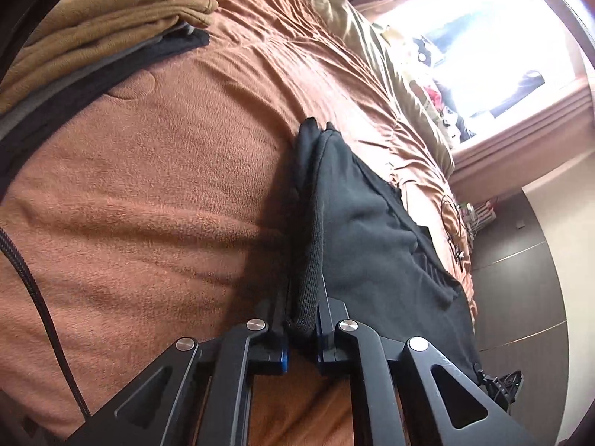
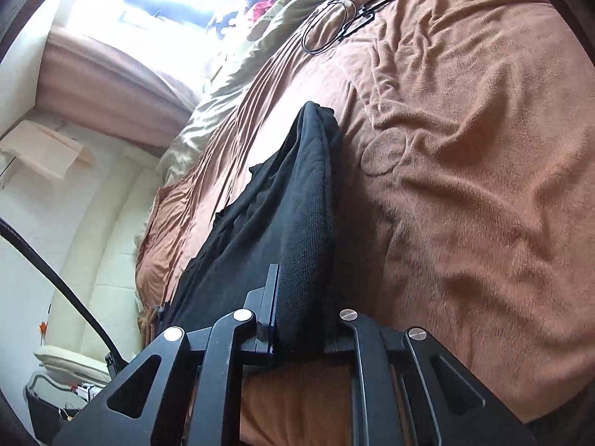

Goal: Fold small clothes
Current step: 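Close both grippers on the folded edge and lift it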

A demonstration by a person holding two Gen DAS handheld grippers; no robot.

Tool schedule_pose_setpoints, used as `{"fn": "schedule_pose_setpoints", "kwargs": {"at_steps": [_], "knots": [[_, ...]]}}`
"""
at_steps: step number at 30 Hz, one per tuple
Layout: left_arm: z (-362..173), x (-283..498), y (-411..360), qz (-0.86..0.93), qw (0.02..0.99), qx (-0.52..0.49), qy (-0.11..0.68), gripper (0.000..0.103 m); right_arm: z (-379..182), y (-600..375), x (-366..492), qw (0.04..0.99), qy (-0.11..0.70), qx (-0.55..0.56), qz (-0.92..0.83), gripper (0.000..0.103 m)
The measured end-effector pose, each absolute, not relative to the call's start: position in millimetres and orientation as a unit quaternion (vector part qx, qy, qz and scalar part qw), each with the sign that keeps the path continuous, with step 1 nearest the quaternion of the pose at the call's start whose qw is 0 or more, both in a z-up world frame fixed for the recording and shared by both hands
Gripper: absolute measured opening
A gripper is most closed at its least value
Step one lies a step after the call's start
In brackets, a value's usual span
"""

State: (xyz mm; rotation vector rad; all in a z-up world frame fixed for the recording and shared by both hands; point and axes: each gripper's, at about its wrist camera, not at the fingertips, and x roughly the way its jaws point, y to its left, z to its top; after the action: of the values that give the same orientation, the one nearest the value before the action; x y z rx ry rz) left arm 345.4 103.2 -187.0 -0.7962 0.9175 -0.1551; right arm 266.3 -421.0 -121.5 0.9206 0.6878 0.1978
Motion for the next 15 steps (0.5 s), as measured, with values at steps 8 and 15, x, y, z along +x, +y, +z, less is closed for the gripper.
{"fn": "schedule_pose_setpoints", "kwargs": {"at_steps": [8,15], "knots": [[-184,303,119,-0.078,0.819,-0.375,0.429,0.009,-125,-416,234,0.834,0.341,0.421,0.104,0.011],[-183,268,126,-0.078,0.820,-0.378,0.422,0.009,-127,-408,208,0.836,0.352,0.406,0.108,0.011]]}}
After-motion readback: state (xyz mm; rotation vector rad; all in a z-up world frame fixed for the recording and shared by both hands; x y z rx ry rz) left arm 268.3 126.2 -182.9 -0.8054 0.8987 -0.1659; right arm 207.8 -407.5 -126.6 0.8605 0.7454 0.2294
